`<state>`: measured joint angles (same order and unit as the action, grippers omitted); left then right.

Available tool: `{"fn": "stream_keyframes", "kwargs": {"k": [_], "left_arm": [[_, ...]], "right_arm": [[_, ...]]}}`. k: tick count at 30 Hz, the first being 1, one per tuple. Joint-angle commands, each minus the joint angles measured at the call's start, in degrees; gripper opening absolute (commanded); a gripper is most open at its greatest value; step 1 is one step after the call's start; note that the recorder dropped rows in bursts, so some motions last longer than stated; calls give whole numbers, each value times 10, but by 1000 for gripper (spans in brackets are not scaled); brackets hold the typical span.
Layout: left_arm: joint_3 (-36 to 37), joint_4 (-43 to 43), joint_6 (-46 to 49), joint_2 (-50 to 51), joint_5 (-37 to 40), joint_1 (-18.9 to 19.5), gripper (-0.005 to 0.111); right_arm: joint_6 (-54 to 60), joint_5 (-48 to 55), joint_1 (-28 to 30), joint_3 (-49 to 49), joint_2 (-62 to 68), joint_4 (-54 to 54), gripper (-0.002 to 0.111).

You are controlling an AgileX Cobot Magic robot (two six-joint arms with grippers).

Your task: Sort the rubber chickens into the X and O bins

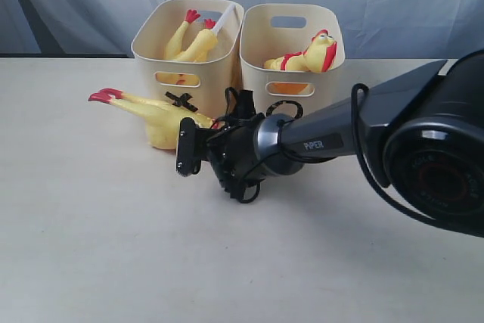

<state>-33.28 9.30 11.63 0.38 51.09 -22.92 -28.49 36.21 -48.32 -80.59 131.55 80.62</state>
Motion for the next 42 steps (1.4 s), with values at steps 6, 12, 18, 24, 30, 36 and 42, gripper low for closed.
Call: {"fn": "stream_keyframes", "kwargs": {"k": [6,12,18,24,30,36,42], "left_arm": [[2,4,-5,-4,1,-7,0],[2,4,-5,-4,3,-7,0],[2,4,-5,-4,3,-7,0],[2,4,-5,-4,3,-7,0],[2,4,-5,-4,3,-7,0],[2,4,-5,-4,4,-7,0],[2,4,-5,-4,4,-7,0]], "right_arm": [[-3,8,3,-2,0,-5,-1],[-3,43,2,-2,-1,-13,-1],[26,24,1,-2,-39,-69,-1],[137,18,-34,-2,-90,-183,-1],[155,22,-58,-2,-151,-256,-1],[160,56,-61,-2,-247,-311,-1],[159,71,-61,-2,-301,-310,-1]]}}
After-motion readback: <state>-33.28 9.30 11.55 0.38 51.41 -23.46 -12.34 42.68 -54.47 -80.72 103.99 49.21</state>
